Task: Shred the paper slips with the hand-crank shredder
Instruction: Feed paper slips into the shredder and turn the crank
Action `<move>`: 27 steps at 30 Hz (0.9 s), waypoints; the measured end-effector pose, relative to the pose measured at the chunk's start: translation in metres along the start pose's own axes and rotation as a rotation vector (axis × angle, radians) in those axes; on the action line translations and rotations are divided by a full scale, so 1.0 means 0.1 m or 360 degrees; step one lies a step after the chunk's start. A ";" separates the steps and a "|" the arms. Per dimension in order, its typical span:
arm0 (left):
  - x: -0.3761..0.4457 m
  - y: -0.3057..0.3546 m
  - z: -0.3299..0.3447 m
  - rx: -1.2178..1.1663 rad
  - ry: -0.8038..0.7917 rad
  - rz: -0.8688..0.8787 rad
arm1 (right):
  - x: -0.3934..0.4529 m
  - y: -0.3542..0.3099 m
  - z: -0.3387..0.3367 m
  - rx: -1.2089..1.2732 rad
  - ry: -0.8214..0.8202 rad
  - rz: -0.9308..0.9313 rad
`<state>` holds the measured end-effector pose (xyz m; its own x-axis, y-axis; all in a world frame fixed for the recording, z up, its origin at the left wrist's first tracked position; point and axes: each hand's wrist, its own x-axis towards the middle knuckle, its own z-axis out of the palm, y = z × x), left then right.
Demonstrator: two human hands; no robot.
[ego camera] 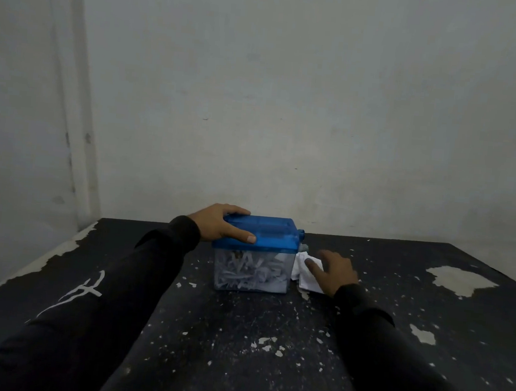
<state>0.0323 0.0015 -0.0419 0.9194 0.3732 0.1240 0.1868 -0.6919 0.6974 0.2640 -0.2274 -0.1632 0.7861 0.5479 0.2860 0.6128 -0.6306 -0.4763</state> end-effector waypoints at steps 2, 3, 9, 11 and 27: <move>0.01 0.01 -0.02 0.0008 -0.0023 -0.0009 | -0.02 0.06 -0.01 -0.0145 -0.0202 0.0076; 0.00 0.01 -0.03 0.0011 -0.0031 -0.0014 | -0.03 0.07 -0.01 -0.0208 -0.0287 0.0101; -0.06 -0.13 -0.17 0.0003 0.0015 -0.0051 | -0.02 0.03 -0.02 -0.0131 -0.0351 0.0183; -0.09 -0.15 -0.18 -0.0011 0.0030 -0.0045 | -0.03 0.02 -0.05 0.0077 -0.0290 0.0229; -0.14 -0.13 -0.15 -0.0080 0.0018 -0.0017 | -0.10 -0.08 -0.12 0.0452 -0.0091 0.0359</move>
<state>0.0118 0.0149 -0.0421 0.9136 0.3873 0.1241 0.1785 -0.6560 0.7334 0.2517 -0.2346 -0.1518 0.8882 0.4473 0.1045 0.3715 -0.5657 -0.7362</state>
